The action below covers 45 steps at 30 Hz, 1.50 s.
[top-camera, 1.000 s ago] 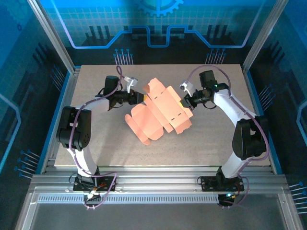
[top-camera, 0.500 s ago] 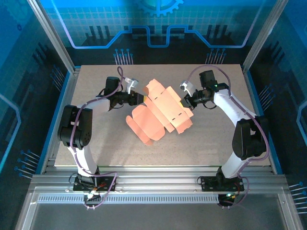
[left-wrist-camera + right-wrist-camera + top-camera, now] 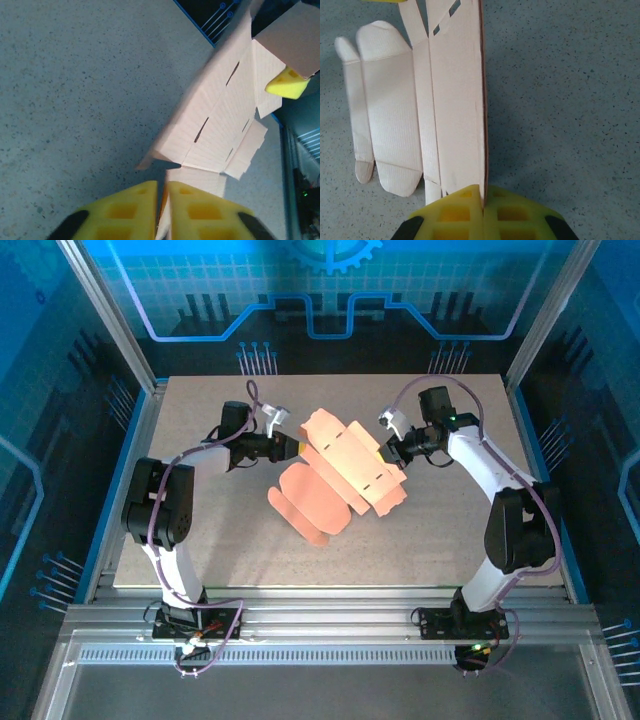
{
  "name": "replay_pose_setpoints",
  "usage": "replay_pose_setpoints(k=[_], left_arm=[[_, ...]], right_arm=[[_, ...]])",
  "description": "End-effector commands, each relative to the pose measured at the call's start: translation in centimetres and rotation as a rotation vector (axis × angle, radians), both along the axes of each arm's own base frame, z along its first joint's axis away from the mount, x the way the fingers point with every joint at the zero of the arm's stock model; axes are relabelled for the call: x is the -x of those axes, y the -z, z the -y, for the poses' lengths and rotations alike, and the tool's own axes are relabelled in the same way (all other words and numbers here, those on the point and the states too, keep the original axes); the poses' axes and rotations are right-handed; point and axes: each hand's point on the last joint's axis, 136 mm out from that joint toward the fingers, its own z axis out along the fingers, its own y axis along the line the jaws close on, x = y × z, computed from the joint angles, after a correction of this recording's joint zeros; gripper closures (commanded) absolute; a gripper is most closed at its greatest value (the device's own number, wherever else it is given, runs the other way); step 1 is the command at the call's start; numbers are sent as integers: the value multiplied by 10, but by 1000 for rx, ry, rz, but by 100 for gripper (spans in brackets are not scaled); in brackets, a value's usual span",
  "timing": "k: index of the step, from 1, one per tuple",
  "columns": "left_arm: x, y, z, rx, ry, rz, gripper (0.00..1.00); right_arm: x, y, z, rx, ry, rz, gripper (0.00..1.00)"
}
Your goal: Fold the paper box
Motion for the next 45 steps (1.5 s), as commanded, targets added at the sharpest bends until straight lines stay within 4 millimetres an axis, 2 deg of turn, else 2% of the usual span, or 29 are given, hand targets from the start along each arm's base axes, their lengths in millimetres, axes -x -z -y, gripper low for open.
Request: replay_pose_setpoints(k=[1, 3, 11, 12, 14, 17, 20, 22, 24, 26, 30, 33, 38, 41, 45], left_arm=[[6, -2, 0, 3, 17, -10, 60], [6, -1, 0, 4, 15, -13, 56], [5, 0, 1, 14, 23, -30, 57], [5, -1, 1, 14, 23, -27, 59], [4, -2, 1, 15, 21, -22, 69], [2, -4, 1, 22, 15, -13, 72], [0, -7, 1, 28, 5, -2, 72], [-4, -7, 0, 23, -11, 5, 67], [-6, -8, 0, 26, -18, 10, 66], [-7, -9, 1, 34, -8, -3, 72], [-4, -10, 2, 39, 0, -2, 93], [0, -12, 1, 30, 1, 23, 97], [4, -14, 6, -75, -22, 148, 98], [6, -14, 15, -210, -63, 288, 93], [14, -11, 31, -403, -64, 484, 94]], right_arm=[[-7, -17, 1, -35, 22, 27, 100], [-8, -17, 1, -36, 24, 29, 100], [-7, -18, 1, -41, 23, 29, 100], [-7, -18, 0, -43, 19, 29, 100], [-6, -19, 0, -47, 18, 29, 100], [-5, -18, -1, -51, 11, 23, 100], [-1, -19, -4, -63, -9, 15, 100], [1, -18, -6, -61, -19, 11, 100], [1, -18, -6, -56, -16, 11, 100], [1, -17, -5, -55, -9, 14, 100], [-1, -19, -2, -52, 12, 23, 100], [-6, -19, 0, -43, 44, 23, 100], [-21, -19, 11, 14, 200, -19, 100], [-27, -21, 15, 57, 297, -3, 100], [-24, -22, 12, 82, 377, -56, 100]])
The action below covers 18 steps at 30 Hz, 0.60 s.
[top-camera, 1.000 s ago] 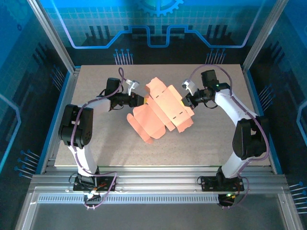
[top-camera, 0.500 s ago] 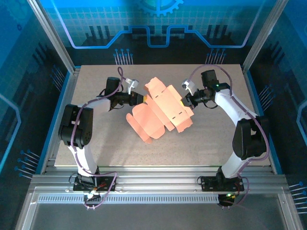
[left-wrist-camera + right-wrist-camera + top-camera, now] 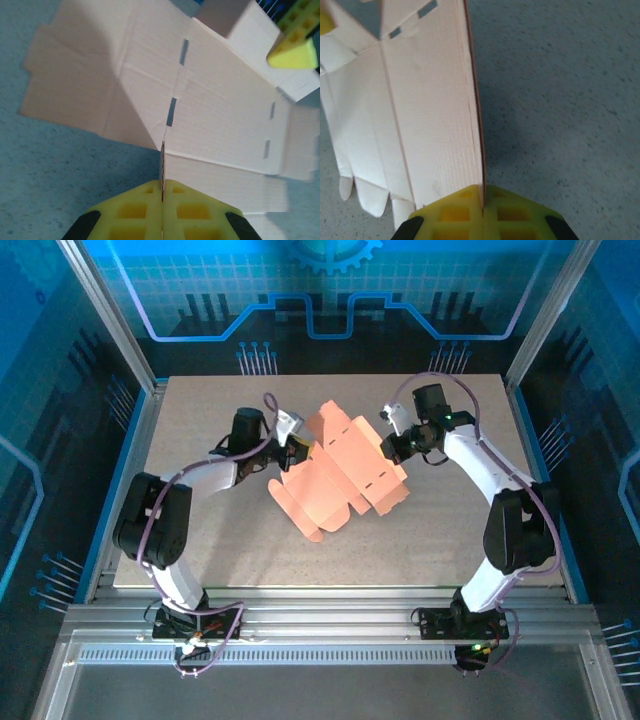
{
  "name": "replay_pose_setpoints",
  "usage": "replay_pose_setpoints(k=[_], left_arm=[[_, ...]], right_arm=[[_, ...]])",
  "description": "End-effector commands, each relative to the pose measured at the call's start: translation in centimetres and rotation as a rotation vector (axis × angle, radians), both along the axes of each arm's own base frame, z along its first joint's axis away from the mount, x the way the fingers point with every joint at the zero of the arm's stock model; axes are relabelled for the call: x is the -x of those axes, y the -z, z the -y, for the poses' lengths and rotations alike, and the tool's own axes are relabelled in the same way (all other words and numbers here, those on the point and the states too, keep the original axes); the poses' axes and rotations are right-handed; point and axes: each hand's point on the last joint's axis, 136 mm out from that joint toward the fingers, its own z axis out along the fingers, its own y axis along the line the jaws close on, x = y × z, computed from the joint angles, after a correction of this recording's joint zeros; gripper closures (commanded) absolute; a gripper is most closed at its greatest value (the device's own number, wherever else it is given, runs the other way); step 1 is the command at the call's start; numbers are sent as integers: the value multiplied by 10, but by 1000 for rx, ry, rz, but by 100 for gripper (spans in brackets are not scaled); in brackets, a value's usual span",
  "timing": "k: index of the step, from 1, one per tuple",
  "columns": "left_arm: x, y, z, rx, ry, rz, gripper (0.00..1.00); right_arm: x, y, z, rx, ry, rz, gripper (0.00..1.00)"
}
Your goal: Fold the paper box
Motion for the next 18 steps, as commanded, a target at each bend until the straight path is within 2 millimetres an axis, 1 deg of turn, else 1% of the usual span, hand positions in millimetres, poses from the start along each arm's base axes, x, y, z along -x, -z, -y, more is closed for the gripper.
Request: replay_pose_setpoints(k=[1, 6, 9, 10, 12, 18], left_arm=[[1, 1, 7, -216, -22, 215, 94], [3, 6, 16, -377, -48, 352, 97], [0, 9, 21, -507, -79, 451, 100], [-2, 9, 23, -547, -93, 486, 97], [-5, 9, 27, -612, -119, 538, 96], [-12, 27, 44, -800, -121, 647, 97]], right_arm=[[-9, -24, -2, 6, 129, 12, 100], [-9, -21, -5, 19, 201, -48, 100], [-12, -24, -10, -4, 222, -60, 100], [-13, -24, -12, -7, 226, -66, 100], [-14, -25, -16, -16, 230, -72, 100], [-18, -23, -20, -36, 246, -86, 100]])
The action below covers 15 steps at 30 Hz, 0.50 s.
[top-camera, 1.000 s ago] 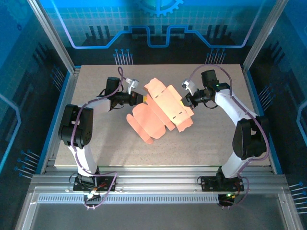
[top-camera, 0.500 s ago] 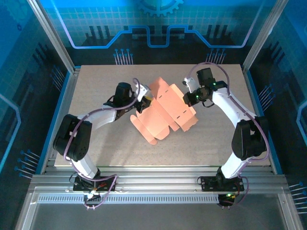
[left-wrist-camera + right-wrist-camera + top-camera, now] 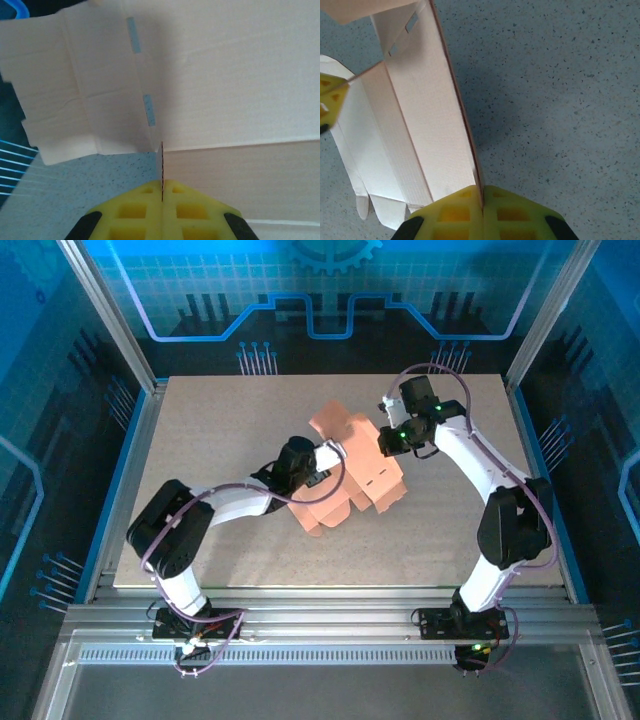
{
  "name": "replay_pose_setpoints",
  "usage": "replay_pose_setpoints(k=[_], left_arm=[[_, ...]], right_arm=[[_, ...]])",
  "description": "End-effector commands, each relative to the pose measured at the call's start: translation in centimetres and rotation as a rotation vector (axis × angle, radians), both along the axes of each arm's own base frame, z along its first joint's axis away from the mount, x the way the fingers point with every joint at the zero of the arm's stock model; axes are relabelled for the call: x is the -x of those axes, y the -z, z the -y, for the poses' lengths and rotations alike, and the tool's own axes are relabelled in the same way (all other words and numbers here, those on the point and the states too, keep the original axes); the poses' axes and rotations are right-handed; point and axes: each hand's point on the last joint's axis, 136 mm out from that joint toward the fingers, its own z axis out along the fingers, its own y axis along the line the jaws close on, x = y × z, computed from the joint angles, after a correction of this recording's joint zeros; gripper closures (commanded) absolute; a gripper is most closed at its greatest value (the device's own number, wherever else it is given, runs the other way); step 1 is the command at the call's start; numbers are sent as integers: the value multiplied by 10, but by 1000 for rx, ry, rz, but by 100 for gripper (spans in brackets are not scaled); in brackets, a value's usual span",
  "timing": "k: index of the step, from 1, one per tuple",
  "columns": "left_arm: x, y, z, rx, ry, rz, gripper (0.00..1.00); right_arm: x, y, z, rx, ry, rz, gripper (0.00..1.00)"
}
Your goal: Fold the paper box
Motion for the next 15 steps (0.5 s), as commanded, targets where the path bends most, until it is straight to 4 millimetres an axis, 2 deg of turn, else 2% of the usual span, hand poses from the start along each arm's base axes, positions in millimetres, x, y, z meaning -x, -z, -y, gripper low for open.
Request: replay_pose_setpoints(k=[1, 5, 8, 11, 15], left_arm=[[-5, 3, 16, -147, 8, 116, 98], [-12, 14, 23, -258, -17, 212, 99], [-13, 20, 26, -276, -15, 218, 100], [-12, 16, 27, -202, -22, 179, 100], [-3, 15, 29, -10, 6, -8, 95]], right_arm=[[-16, -17, -16, -69, 26, 42, 100], [-18, -18, -17, -82, 28, 43, 100], [-19, -18, -17, -84, 26, 44, 100], [-19, -17, -16, -83, 25, 43, 100], [-18, -17, -16, -88, 23, 47, 100]])
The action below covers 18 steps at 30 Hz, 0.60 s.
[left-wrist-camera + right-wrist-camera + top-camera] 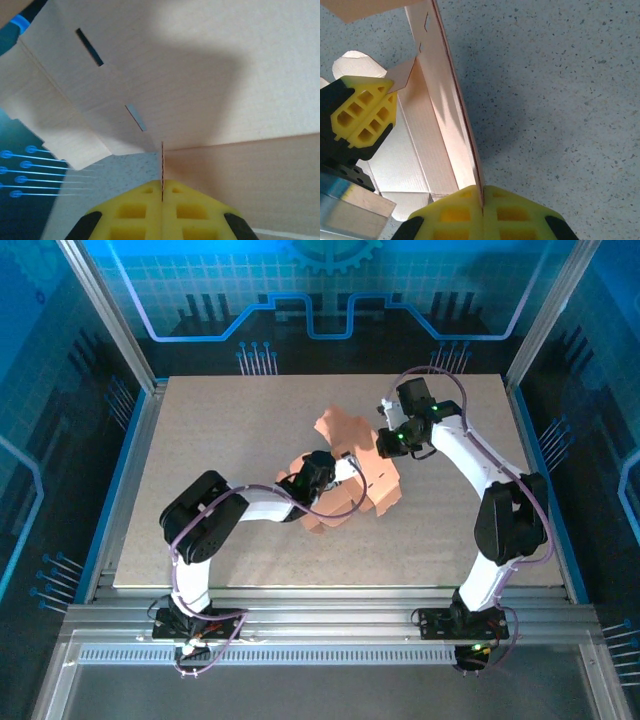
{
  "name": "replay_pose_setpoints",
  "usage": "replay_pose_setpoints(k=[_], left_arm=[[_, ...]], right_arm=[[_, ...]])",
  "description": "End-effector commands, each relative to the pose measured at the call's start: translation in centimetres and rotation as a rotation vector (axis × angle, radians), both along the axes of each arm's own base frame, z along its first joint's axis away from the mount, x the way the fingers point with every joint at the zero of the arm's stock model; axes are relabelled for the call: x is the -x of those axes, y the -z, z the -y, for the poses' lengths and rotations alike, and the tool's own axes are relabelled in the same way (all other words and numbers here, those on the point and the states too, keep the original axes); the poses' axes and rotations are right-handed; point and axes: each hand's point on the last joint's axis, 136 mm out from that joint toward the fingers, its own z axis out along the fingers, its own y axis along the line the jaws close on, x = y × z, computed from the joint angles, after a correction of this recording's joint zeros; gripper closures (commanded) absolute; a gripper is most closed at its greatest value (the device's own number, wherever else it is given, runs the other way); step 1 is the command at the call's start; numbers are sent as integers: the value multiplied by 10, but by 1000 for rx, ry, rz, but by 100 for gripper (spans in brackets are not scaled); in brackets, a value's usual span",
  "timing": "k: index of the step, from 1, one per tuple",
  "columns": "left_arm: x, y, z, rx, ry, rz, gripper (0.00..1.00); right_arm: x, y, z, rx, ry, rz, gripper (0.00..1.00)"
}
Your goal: Fold the paper box
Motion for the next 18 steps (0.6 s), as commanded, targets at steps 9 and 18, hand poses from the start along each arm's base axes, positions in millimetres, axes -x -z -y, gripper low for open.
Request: replay_pose_setpoints(k=[9, 18], left_arm=[[25, -35, 8, 556, 135, -413, 95], [15, -10, 5, 131, 91, -152, 96]], right_arm=[[-17, -30, -14, -82, -2, 99, 100], [-17, -32, -17, -103, -4, 96, 100]])
